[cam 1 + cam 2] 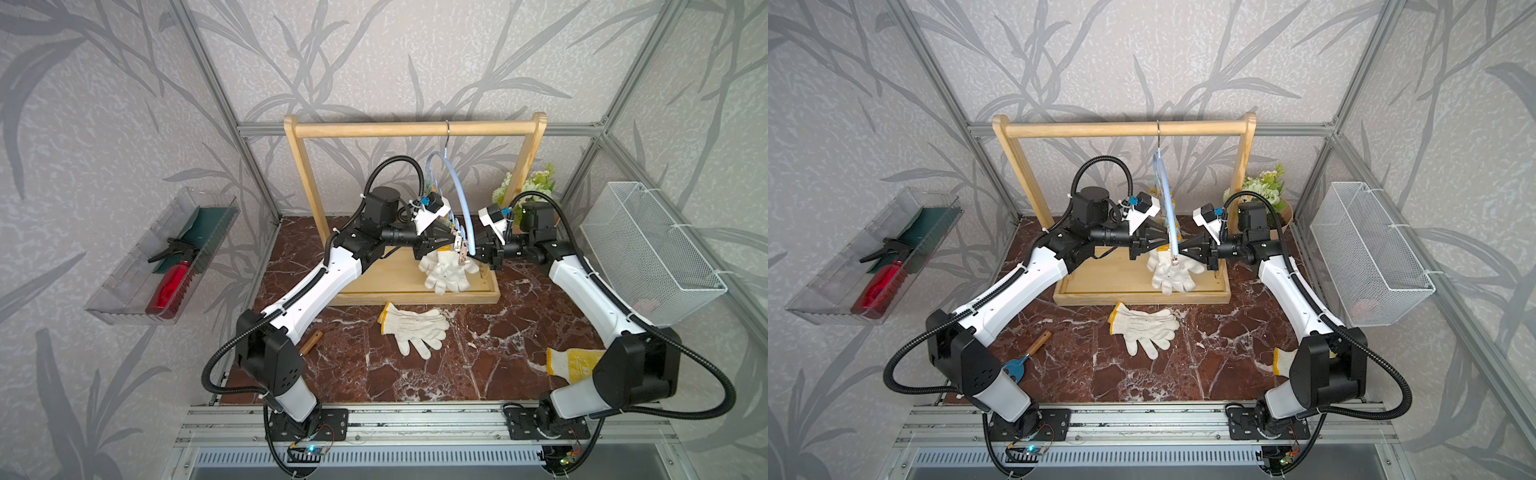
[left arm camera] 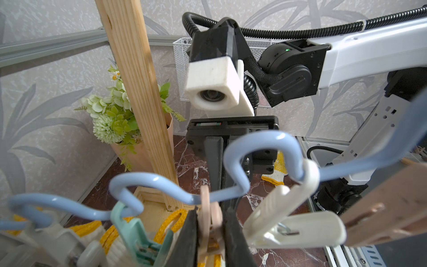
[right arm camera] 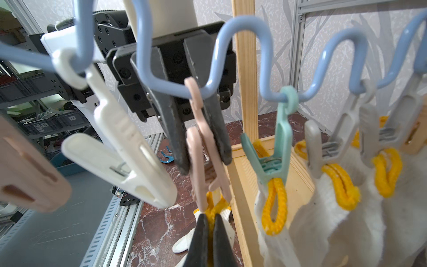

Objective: Clip the gloves onto a hanger to dry
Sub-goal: Clamp the glove onto the hanger.

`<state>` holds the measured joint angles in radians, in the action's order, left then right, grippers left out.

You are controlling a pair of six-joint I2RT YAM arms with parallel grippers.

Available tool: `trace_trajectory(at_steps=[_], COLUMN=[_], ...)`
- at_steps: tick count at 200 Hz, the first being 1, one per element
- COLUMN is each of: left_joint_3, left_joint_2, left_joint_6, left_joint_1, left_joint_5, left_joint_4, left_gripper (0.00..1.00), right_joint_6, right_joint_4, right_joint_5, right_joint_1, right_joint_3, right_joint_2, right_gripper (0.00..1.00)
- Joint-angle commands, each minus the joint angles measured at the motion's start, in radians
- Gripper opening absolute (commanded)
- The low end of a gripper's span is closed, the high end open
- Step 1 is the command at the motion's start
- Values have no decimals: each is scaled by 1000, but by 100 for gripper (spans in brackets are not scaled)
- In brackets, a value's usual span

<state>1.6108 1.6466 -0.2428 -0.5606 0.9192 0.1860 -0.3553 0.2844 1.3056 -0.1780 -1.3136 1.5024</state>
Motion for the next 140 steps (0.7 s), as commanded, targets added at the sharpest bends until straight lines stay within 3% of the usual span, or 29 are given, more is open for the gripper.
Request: trace_trajectory(at_steps=[1, 140], left_joint_3=[14, 9], left_joint_2=[25, 36], left_joint_6=[-38, -33], left_joint_1=[-5, 5], left_joint_5=[57, 83], left_joint_4=[75, 82], left_gripper=[0, 0], right_joint_6=[20, 184], right_joint_4=[-47, -303], right_joint_5=[38, 24], right_joint_1=[-7, -5], right_joint_3=[-26, 9], right_joint_2=[-36, -24], right_gripper=[0, 0])
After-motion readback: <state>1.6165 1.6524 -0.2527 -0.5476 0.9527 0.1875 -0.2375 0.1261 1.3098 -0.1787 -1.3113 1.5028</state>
